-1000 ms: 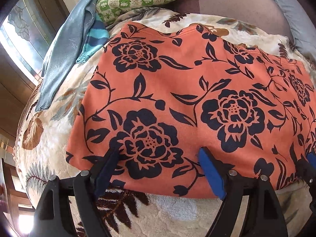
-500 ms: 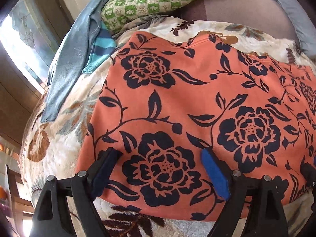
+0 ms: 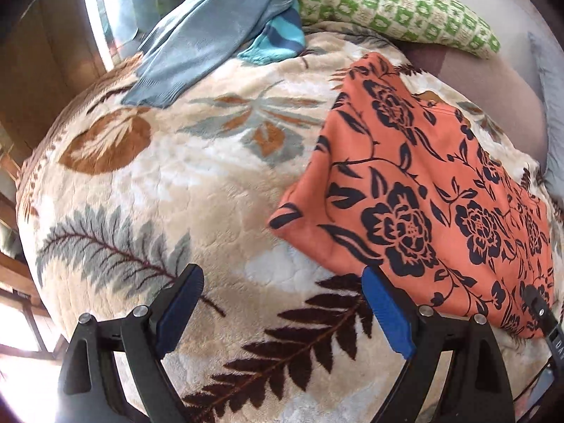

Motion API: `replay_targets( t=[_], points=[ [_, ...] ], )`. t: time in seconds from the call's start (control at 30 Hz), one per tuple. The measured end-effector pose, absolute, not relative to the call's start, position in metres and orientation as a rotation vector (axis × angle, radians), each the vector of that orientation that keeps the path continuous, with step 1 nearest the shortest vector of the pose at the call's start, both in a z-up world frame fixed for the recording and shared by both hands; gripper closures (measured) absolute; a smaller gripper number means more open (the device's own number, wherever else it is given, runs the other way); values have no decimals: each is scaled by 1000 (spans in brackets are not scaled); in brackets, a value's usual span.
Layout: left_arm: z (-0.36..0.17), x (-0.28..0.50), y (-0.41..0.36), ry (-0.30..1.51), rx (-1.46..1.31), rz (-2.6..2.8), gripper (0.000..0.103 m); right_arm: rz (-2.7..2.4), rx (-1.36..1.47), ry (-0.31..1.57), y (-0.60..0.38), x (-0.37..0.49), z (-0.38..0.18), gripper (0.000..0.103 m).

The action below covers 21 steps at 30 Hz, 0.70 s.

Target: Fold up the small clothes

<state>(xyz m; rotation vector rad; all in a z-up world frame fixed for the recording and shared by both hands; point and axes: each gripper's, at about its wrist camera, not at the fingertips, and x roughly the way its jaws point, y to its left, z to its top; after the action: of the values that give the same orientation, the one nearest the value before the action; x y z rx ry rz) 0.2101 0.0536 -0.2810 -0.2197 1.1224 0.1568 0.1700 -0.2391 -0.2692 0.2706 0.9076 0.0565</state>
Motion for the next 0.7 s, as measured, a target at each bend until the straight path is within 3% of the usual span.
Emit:
replay_targets(
  t=[0.17, 0.53, 0.6, 0.7],
  points=[
    [-290, 213, 64, 1169, -368, 142, 12, 58, 222, 1018, -222, 178, -290, 28],
    [-293, 242, 44, 1127, -468, 78, 13, 70, 247, 1020, -227, 179, -293, 28],
    [-295, 244, 43, 1113, -457, 93, 22, 73, 255, 1022, -228, 180, -292, 28],
    [-294, 245, 45, 1087, -446, 94, 53, 81, 276, 1025, -231, 181, -292, 28]
  ],
)
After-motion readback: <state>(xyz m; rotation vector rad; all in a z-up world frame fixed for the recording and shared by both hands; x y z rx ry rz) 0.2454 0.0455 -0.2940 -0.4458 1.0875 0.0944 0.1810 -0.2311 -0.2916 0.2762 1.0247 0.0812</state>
